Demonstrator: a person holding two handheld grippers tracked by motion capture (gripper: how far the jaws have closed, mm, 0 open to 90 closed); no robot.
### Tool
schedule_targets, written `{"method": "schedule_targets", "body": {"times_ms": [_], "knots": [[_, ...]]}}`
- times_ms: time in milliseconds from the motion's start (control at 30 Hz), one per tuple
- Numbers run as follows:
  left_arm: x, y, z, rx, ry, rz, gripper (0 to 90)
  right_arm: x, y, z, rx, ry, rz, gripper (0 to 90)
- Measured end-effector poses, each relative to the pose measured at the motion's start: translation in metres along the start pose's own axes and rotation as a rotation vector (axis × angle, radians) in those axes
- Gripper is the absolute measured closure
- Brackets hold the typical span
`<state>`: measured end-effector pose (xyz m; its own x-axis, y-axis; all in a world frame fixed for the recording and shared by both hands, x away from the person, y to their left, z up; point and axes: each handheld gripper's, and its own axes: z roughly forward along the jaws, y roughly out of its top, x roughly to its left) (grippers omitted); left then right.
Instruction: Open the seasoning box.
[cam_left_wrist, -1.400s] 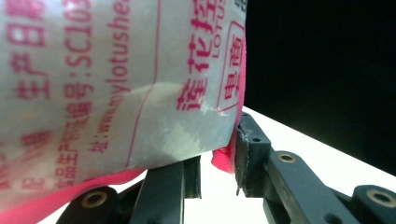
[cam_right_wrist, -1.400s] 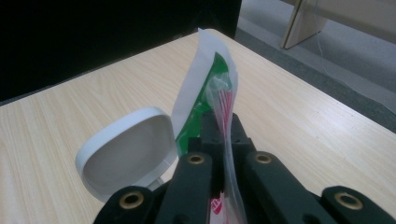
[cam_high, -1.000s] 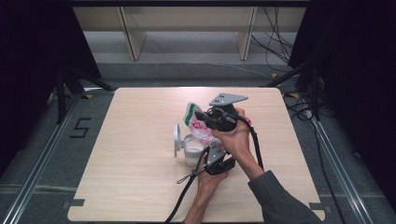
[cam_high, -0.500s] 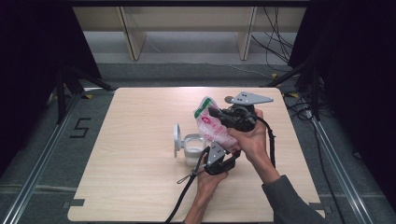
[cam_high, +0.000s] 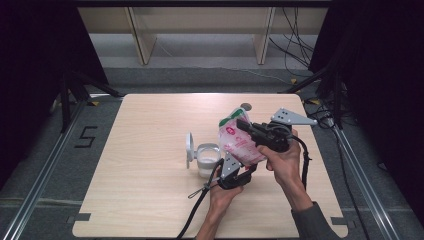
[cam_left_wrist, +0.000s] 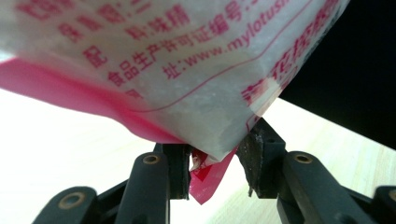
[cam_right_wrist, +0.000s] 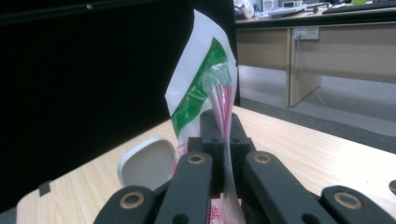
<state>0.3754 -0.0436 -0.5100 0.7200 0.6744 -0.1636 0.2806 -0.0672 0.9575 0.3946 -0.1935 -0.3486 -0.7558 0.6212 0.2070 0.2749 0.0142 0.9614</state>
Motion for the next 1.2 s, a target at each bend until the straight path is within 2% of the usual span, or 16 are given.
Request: {"method": "schedule_targets", "body": {"times_ms": [200,233,333,500,600,667,733,767,800,900,933,967,1067,1100,1167,1200], "knots": [[-0.003,-0.002,-0.004,0.007,-0.017,-0.02,57.6,-0.003,-0.008,-0.009,-0.04,0.009,0.008,90.0],[-0.003,-0.002,-0.004,0.013,-0.02,-0.015,56.9,-0.002,-0.009,-0.011,-0.043,0.004,0.027,90.0],[-0.004,-0.003,-0.005,0.014,-0.042,-0.007,55.2,-0.006,-0.009,-0.013,-0.039,-0.01,0.007,90.0],[-0.004,-0.003,-0.008,0.024,-0.044,-0.01,47.3,-0.01,-0.014,-0.015,-0.04,-0.015,0.046,90.0],[-0.006,-0.005,-0.008,0.02,-0.065,-0.061,43.1,-0.013,-0.017,-0.015,-0.022,-0.019,0.043,90.0],[-0.005,-0.005,-0.013,0.06,-0.038,-0.054,37.6,-0.013,-0.02,-0.015,-0.028,-0.023,0.058,90.0],[-0.005,-0.005,-0.014,0.054,-0.028,-0.074,34.0,-0.014,-0.022,-0.016,-0.035,-0.021,0.074,90.0],[-0.006,-0.005,-0.015,0.044,-0.016,-0.096,32.8,-0.016,-0.022,-0.017,-0.013,-0.021,0.056,90.0],[-0.004,-0.005,-0.016,0.055,-0.002,-0.103,30.8,-0.017,-0.023,-0.017,-0.029,-0.025,0.059,90.0],[-0.002,-0.005,-0.02,0.081,0.031,-0.106,25.5,-0.018,-0.025,-0.019,-0.01,-0.027,0.073,90.0],[-0.004,-0.006,-0.021,0.079,0.048,-0.118,24.6,-0.019,-0.028,-0.019,-0.033,-0.026,0.073,90.0],[-0.004,-0.006,-0.024,0.099,0.066,-0.102,23.5,-0.02,-0.028,-0.02,-0.016,-0.028,0.07,90.0],[-0.008,-0.007,-0.029,0.082,0.064,-0.084,22.7,-0.022,-0.034,-0.021,0.006,-0.041,0.087,90.0],[-0.008,-0.007,-0.032,0.103,0.078,-0.064,22.7,-0.024,-0.036,-0.02,-0.01,-0.036,0.086,90.0],[-0.009,-0.008,-0.035,0.103,0.061,-0.072,22.9,-0.027,-0.041,-0.021,-0.001,-0.045,0.072,90.0],[-0.009,-0.009,-0.037,0.104,0.05,-0.072,23.2,-0.027,-0.043,-0.023,0.017,-0.045,0.096,90.0]]}}
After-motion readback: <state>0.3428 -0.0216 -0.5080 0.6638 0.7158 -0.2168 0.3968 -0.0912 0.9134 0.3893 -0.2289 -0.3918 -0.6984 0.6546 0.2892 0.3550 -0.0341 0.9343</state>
